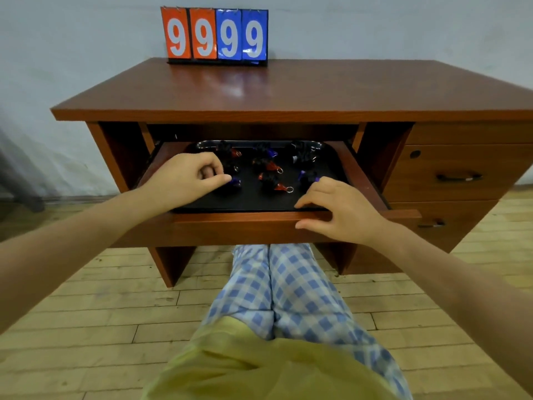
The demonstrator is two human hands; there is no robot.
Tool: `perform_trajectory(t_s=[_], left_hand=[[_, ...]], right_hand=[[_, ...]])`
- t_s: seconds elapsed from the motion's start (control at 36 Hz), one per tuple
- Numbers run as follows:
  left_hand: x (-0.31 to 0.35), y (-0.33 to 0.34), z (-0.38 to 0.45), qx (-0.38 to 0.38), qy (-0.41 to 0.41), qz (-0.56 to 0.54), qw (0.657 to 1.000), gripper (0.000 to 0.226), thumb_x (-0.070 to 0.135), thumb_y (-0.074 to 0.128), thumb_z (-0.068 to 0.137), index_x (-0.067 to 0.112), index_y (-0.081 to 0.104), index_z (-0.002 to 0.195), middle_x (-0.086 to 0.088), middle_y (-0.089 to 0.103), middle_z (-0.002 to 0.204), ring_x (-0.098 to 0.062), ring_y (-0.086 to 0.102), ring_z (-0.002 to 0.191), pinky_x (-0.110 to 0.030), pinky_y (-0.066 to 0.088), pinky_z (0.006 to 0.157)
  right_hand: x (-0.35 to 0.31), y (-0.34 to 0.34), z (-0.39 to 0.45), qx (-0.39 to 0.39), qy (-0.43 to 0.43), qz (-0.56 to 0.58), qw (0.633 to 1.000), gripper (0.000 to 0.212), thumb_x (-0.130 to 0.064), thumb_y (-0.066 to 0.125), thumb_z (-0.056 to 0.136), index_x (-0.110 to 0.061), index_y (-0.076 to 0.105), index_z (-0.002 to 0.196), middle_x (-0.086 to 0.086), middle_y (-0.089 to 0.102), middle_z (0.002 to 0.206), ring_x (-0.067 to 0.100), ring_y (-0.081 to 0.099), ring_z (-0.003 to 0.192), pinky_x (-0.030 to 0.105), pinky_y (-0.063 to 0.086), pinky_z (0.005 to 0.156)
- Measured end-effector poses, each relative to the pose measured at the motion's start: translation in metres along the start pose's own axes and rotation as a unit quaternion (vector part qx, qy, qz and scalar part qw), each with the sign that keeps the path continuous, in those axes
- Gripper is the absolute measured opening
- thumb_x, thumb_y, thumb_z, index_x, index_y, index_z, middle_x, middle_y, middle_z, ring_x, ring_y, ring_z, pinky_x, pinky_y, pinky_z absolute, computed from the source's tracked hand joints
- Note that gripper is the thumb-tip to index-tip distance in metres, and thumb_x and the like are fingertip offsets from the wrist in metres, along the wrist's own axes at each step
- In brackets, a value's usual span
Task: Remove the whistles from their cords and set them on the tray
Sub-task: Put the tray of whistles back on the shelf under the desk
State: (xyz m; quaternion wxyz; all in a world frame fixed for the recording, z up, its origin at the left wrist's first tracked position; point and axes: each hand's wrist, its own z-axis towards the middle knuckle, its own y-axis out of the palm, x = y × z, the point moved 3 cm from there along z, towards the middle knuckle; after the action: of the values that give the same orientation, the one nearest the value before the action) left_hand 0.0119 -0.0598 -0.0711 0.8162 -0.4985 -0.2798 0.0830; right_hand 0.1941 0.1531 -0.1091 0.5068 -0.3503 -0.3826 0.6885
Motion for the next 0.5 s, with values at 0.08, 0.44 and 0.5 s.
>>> perform_trajectory(t_s=[0.08, 0.44, 0.5], left_hand=[[-0.007, 0.001, -0.002, -0.011, -0.034, 0.022, 0.999, 0.023, 0.039, 0.063, 0.089, 0.021, 0.059, 0.076, -0.001, 0.059, 0.066, -0.016, 0.055, 0.061, -0.037, 0.047, 0.062], [-0.044, 0.03, 0.037, 0.091, -0.104, 0.086, 0.987, 0.03, 0.035, 0.056, 0.093, 0.017, 0.055, 0.07, 0.004, 0.049, 0.06, -0.012, 0.049, 0.058, -0.031, 0.038, 0.051], [-0.046, 0.032, 0.042, 0.105, -0.092, 0.112, 0.984, 0.031, 0.035, 0.055, 0.093, 0.017, 0.053, 0.068, 0.005, 0.048, 0.058, -0.013, 0.048, 0.056, -0.031, 0.039, 0.049]], right_hand=[[0.014, 0.006, 0.012, 0.005, 0.037, 0.015, 0.999, 0.046, -0.06, 0.055, 0.083, -0.022, 0.068, 0.105, -0.007, 0.062, 0.096, 0.014, 0.055, 0.091, 0.032, 0.049, 0.075], [0.054, 0.053, 0.051, 0.229, 0.273, 0.019, 0.934, 0.023, -0.039, 0.071, 0.083, -0.019, 0.072, 0.093, -0.002, 0.049, 0.091, 0.014, 0.04, 0.092, 0.031, 0.033, 0.083], [0.054, 0.057, 0.052, 0.244, 0.36, 0.036, 0.9, 0.027, -0.047, 0.073, 0.079, -0.022, 0.064, 0.082, -0.007, 0.046, 0.087, 0.009, 0.035, 0.091, 0.027, 0.027, 0.081]])
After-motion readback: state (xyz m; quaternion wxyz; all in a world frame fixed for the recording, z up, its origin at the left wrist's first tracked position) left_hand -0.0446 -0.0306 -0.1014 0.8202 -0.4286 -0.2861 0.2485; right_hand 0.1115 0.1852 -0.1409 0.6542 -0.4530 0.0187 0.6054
